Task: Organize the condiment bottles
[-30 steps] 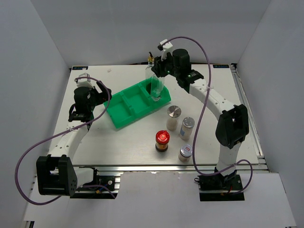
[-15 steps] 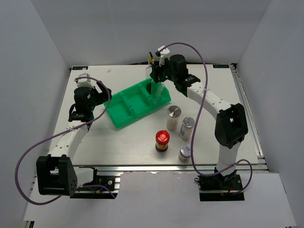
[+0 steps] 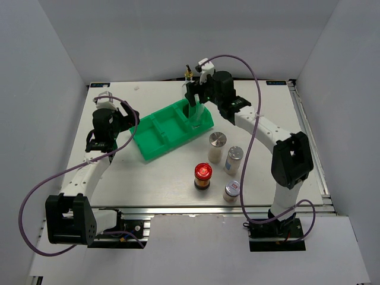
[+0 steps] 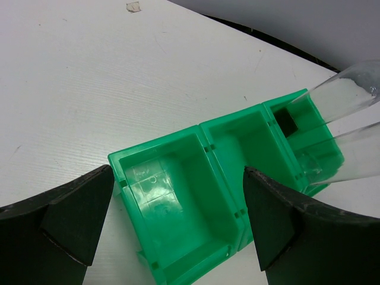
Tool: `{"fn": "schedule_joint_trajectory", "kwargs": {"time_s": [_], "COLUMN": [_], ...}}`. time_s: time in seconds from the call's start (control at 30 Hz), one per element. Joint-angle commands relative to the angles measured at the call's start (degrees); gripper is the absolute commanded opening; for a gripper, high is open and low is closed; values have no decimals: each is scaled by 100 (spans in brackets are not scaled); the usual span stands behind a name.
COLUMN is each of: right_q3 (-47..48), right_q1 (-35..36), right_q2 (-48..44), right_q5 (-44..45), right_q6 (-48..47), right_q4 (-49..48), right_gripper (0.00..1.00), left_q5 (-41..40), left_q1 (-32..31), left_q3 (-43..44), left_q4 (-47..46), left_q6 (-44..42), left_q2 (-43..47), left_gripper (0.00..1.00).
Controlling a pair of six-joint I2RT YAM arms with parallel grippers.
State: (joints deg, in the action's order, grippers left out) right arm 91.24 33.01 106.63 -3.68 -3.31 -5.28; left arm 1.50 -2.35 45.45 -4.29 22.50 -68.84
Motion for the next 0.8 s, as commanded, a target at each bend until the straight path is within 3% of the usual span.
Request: {"fn": "schedule_joint_trajectory", "kwargs": {"time_s": [0.0, 0.47, 0.77], "right_q3": [-203, 253, 1738], "right_q1": [3, 12, 12], "right_q2": [-555, -1004, -170], "right_q5": [342, -62, -713], "right_q6": [94, -433, -328], "right_q4": [-421, -61, 519], "right_gripper": [89, 89, 89], "left_q5": [44, 184, 211], "left_q1": [6, -2, -2], "left_q3": [95, 78, 60], "left_q4": [-19, -54, -80], "left_q6": [0, 26, 35], "left_q2": [204, 231, 248], "left_gripper": [98, 98, 98]}}
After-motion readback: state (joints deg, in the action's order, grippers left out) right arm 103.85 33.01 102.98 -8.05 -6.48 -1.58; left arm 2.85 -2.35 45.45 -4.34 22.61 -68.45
